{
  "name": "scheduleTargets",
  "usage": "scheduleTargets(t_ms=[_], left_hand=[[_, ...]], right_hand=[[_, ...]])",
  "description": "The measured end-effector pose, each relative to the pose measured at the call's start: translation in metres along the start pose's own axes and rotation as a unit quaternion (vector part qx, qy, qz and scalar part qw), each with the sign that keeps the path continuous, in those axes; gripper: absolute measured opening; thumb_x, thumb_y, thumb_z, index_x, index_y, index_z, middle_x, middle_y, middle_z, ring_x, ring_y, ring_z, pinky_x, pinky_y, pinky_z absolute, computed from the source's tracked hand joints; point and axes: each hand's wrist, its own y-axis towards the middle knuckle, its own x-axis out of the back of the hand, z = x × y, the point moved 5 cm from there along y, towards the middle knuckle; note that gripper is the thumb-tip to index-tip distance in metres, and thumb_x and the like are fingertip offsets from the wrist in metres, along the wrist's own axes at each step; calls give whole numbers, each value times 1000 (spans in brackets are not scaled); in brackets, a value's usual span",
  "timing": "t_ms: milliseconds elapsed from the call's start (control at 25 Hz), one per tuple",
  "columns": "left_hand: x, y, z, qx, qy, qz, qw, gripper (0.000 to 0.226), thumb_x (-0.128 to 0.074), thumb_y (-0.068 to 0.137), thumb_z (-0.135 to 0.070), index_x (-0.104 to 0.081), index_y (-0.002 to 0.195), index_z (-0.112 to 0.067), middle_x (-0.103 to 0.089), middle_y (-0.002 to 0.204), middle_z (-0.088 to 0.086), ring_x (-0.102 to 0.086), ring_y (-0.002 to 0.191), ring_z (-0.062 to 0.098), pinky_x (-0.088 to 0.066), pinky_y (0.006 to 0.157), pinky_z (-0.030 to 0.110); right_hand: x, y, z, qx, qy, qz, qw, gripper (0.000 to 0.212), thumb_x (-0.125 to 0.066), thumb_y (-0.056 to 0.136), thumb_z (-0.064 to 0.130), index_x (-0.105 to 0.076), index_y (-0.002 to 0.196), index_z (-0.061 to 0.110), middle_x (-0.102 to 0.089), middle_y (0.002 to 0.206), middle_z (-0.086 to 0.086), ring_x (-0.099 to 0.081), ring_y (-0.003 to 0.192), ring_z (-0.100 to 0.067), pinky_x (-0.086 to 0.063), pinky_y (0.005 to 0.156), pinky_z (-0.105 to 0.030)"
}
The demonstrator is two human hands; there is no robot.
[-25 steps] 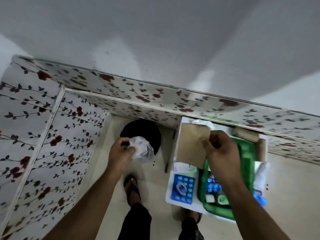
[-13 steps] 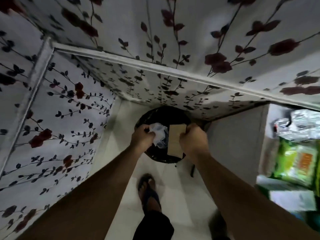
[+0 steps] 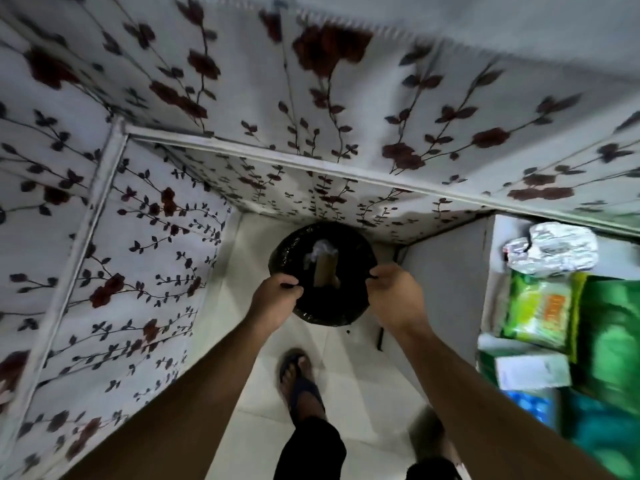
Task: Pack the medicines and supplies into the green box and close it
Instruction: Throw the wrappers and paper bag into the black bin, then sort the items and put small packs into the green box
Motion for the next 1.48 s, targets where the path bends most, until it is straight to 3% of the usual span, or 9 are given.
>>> scheduleTargets(t_ms=[160, 280, 440, 600, 920, 1040, 1160, 1320, 1480], left_hand=[[-15, -84, -57, -64, 6, 1, 998, 10, -63, 88, -14, -66, 88, -24, -72, 96, 15, -68, 76, 24, -54, 78, 40], [-48, -151, -98, -110, 22, 11, 994, 9, -62, 91, -14, -68, 96, -19, -72, 95, 10, -70, 82, 22, -54, 80, 39], [-111, -229, -142, -172, 78, 4, 982, 13, -70, 84, -17, -68, 95, -24, -72, 87, 0, -69, 85, 17, -55, 77, 33], [-173, -257, -145, -263, 245, 7, 933, 36, -77, 75, -22, -64, 108, -28, -63, 99, -10, -62, 90, 8, -53, 81, 29], [-217, -245, -126, -352, 432, -40, 829, 46, -79, 68, -23, -66, 113, -25, -63, 100, 3, -61, 97, 27, -54, 77, 39], [-222, -249, -130, -346, 465, -34, 814, 43, -77, 68, -28, -66, 110, -27, -63, 97, 0, -62, 94, 26, -53, 70, 35], [-212, -277, -139, -302, 466, -63, 829, 34, -74, 69, -37, -65, 101, -32, -63, 93, -8, -60, 81, 17, -42, 58, 28], [-192, -333, -164, -240, 375, -113, 888, 27, -77, 68, -42, -61, 87, -31, -66, 83, -17, -61, 66, 3, -42, 52, 22], [-245, -355, -220, -288, 271, -65, 916, 26, -80, 70, -39, -61, 81, -26, -68, 74, -17, -64, 59, -4, -45, 48, 13]], right_hand=[[92, -74, 26, 94, 58, -47, 993, 16, -62, 88, 20, -69, 101, 18, -75, 89, 0, -70, 91, -22, -51, 79, -29], [166, -126, 14, 142, 130, -61, 979, 11, -60, 88, 22, -67, 96, 23, -71, 80, 8, -66, 73, -13, -54, 71, -33], [283, -159, -56, 132, 173, -115, 969, 14, -64, 91, 14, -68, 93, 27, -71, 83, 13, -66, 74, -1, -52, 67, -18], [370, -148, -152, 53, 191, -215, 956, 15, -63, 89, 9, -70, 89, 23, -73, 82, 6, -70, 74, -13, -49, 60, -17], [358, -84, -257, -109, 97, -171, 974, 31, -65, 87, 32, -56, 113, 19, -69, 90, 1, -63, 70, -20, -41, 58, -28], [354, -74, -269, -134, 109, -182, 968, 45, -69, 85, 32, -49, 122, 18, -64, 84, 7, -58, 79, -22, -42, 70, -32], [353, -69, -273, -141, 118, -183, 966, 46, -72, 80, 32, -53, 120, 20, -69, 92, 3, -63, 83, -24, -50, 75, -35], [352, -72, -275, -157, 161, -168, 960, 37, -72, 79, 27, -63, 114, 18, -70, 92, -1, -66, 76, -25, -49, 56, -28], [356, -79, -281, -150, 207, -173, 951, 29, -72, 78, 22, -73, 107, 15, -74, 81, -1, -69, 75, -26, -55, 68, -34]])
